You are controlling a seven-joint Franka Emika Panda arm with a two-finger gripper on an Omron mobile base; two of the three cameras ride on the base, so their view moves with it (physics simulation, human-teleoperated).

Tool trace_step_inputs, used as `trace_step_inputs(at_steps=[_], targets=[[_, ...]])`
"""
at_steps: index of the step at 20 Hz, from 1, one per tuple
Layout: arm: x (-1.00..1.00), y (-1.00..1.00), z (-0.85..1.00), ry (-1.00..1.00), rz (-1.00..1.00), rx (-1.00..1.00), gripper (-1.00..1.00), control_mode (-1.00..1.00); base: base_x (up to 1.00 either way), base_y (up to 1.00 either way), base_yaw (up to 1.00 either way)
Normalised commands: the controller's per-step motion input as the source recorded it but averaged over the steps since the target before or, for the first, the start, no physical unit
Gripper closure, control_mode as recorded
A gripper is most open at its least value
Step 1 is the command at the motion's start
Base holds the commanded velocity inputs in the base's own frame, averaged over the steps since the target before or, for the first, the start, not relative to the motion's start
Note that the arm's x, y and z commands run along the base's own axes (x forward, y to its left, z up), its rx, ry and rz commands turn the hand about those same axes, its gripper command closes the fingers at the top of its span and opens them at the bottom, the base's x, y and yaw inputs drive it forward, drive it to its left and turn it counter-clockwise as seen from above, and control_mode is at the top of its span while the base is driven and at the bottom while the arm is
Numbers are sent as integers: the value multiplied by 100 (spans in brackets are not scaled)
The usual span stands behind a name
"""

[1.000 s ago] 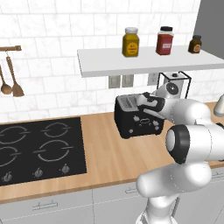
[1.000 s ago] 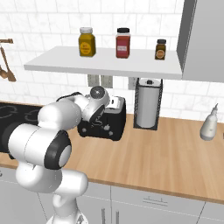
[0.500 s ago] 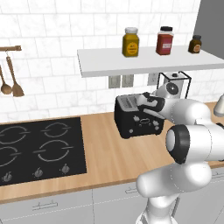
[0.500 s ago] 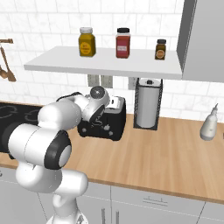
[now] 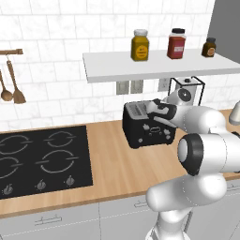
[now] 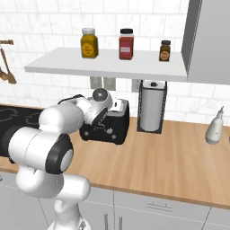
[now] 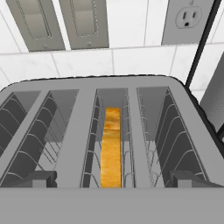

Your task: Start the toaster. Once the lever pops up, take the bread to the plate on the dining counter.

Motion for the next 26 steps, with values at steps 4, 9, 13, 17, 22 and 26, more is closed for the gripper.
trace_step_inputs(at_steps=[4, 9, 13, 17, 22, 26], targets=[[0, 0, 0, 0, 0, 0, -100, -100, 0, 0, 0], [0, 0, 0, 0, 0, 0, -100, -100, 0, 0, 0], [0, 0, 0, 0, 0, 0, -100, -100, 0, 0, 0], [0, 0, 0, 0, 0, 0, -100, -100, 0, 0, 0], [0, 0, 0, 0, 0, 0, -100, -100, 0, 0, 0], [0, 0, 0, 0, 0, 0, -100, -100, 0, 0, 0]])
